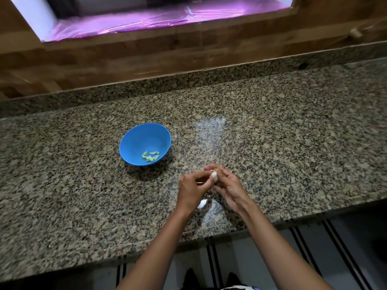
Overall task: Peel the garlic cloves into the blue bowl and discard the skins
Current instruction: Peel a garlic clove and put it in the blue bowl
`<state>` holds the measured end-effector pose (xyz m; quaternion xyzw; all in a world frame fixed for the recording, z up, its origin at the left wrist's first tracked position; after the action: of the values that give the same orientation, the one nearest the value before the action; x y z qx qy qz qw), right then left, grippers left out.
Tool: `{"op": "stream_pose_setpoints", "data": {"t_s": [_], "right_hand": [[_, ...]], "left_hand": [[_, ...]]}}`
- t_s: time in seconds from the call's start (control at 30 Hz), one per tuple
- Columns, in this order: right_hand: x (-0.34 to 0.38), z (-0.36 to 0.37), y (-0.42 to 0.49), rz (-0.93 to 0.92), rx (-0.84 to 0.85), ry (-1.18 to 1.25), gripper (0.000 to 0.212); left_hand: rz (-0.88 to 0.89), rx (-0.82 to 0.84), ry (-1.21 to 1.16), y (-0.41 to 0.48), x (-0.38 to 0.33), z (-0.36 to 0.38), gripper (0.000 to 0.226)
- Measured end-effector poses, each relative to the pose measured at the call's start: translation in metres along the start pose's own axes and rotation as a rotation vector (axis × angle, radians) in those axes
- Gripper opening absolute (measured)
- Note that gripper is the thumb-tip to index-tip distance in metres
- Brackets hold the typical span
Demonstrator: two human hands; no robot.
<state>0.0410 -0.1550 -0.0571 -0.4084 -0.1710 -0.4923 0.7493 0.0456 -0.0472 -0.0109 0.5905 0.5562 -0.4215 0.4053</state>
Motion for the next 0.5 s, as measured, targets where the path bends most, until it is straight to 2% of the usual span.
{"op": "stream_pose_setpoints", "data": {"t_s": [0.37,0.5], "right_hand": [[-0.007,0.003,-0.002,0.032,0.024,0.067,0.024],[-0.009,0.004,-0.002,0.026,0.003,0.116,0.021]], "left_hand": [[-0.003,0.042,0.034,-0.001,-0.001,-0.003,0.023],[0.062,0.014,0.162,-0.002,-0.01,-0.001,0.022]]}}
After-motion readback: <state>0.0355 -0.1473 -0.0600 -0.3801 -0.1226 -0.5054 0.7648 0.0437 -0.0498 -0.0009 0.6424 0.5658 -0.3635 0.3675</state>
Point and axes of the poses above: each hand's wrist, its own y-axis towards the middle knuckle, its own z-axis out of the palm, x = y × z, the point moved 10 cm from there along y, towards the middle knuckle, and after that the axes turned 2 degrees about z, right-handed, at the moved point
